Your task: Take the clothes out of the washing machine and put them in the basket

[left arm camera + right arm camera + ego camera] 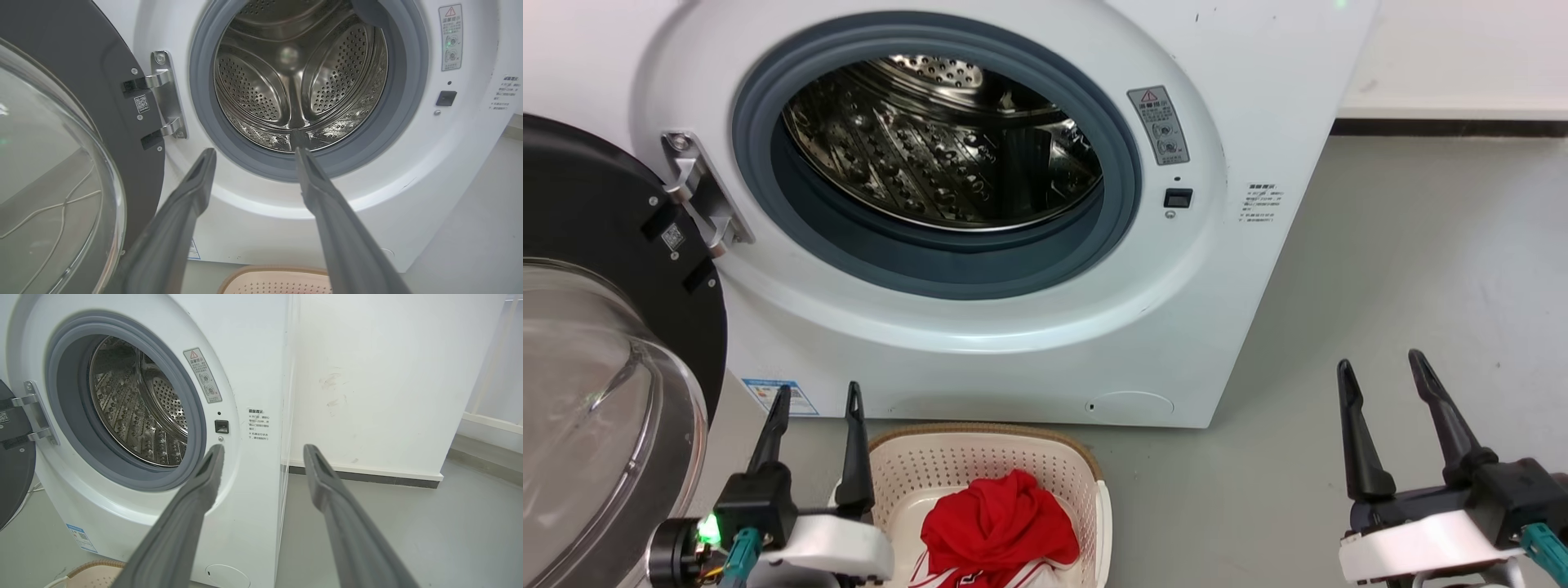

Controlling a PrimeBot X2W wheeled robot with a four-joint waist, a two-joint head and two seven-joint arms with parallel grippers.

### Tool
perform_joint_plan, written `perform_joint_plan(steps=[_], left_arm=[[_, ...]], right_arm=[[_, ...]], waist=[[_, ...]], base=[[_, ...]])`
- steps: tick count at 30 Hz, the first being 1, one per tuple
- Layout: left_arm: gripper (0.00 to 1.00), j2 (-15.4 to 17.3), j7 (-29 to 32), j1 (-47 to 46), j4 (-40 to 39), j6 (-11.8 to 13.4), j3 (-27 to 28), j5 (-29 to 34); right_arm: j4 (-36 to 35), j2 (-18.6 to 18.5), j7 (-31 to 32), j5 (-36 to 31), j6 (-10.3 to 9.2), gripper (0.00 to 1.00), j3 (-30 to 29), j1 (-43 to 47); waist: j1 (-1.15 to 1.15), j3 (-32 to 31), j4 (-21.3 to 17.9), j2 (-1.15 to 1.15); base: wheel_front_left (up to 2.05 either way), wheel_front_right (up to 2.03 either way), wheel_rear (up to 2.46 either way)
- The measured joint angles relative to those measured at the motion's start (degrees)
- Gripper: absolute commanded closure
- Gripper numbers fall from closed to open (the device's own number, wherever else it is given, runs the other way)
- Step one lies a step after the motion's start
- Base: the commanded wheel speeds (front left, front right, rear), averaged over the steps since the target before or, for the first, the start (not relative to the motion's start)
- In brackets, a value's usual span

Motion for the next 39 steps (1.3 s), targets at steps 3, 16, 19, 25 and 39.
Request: perform_joint_plan(steps=[3, 16, 19, 25, 39], left_arm=[[0.0, -0.4, 0.0, 1.4, -0.7, -0.2, 1.0, 0.6], [0.0, -1.6, 0.0, 4.9, -2.6, -0.6, 2.6, 1.9], [0.0, -1.7, 0.0, 5.3, -2.5, -0.7, 2.9, 2.3], [0.0, -1.8, 0.0, 5.6, -2.5, -0.7, 3.1, 2.8], [0.0, -1.8, 0.0, 5.6, -2.5, -1.0, 3.2, 3.4]], right_arm=[[-0.1, 0.0, 0.0, 0.2, 0.0, 0.0, 0.1, 1.0], [-0.1, 0.0, 0.0, 1.1, 0.0, 0.0, 0.6, 3.4], [-0.1, 0.0, 0.0, 1.2, 0.0, 0.0, 0.8, 3.4], [0.0, 0.0, 0.0, 1.3, 0.0, 0.0, 0.8, 3.4], [0.1, 0.0, 0.0, 1.6, 0.0, 0.0, 0.6, 3.5]], waist=[[0.0, -1.0, -0.1, 0.0], [0.01, -2.9, -0.5, 0.0], [0.01, -2.9, -0.8, 0.0], [0.01, -3.0, -1.1, 0.0], [0.01, -3.1, -1.0, 0.0]], base=[[0.0, 0.0, 0.0], [0.0, 0.0, 0.0], [0.0, 0.0, 0.0], [0.0, 0.0, 0.0], [0.0, 0.0, 0.0]])
